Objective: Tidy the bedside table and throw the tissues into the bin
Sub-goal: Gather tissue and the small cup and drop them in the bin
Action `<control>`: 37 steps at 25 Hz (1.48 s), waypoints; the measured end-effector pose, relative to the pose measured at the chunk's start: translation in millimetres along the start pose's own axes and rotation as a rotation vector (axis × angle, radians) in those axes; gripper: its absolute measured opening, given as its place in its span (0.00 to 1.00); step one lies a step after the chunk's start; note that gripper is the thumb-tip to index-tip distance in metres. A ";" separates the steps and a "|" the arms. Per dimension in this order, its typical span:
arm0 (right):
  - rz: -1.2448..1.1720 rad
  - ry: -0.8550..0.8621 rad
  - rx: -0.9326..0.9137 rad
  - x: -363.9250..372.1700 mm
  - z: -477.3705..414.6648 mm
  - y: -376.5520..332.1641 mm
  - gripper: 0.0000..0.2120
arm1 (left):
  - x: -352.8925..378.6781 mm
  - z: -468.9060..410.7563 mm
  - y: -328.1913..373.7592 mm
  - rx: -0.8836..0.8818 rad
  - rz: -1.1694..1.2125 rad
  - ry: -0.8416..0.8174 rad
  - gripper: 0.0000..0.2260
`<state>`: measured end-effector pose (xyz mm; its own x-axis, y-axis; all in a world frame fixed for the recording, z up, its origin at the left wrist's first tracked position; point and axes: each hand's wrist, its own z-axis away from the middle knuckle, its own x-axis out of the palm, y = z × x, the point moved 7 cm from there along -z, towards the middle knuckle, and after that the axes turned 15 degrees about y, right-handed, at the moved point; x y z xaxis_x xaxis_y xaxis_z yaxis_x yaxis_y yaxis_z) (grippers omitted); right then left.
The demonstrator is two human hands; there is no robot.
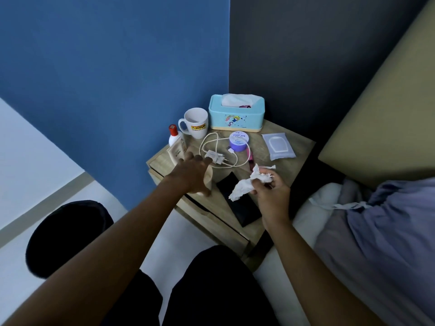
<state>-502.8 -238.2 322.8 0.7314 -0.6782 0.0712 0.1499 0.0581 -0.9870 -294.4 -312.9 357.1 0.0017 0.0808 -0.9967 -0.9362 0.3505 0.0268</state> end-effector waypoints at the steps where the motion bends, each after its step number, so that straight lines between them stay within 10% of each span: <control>1: 0.010 -0.007 0.001 1.6 2.6 0.1 0.12 | 3.0 4.1 -1.1 0.022 -0.037 0.002 0.43; 15: 0.075 -0.409 -0.003 148.1 149.8 0.8 0.11 | -21.8 160.9 -159.7 -0.203 0.276 0.411 0.38; 24: 0.331 -0.710 -0.064 309.1 296.3 111.8 0.11 | 97.3 320.6 -347.5 -0.751 0.296 0.335 0.39; 37: 0.675 -0.880 -0.143 382.0 357.7 278.0 0.10 | 247.5 344.1 -414.7 -0.983 0.313 0.254 0.37</control>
<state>56.2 -219.1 127.3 0.8584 0.2183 -0.4641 -0.4921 0.0957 -0.8652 215.1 -117.2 125.6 -0.2561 -0.2004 -0.9457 -0.7553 -0.5690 0.3251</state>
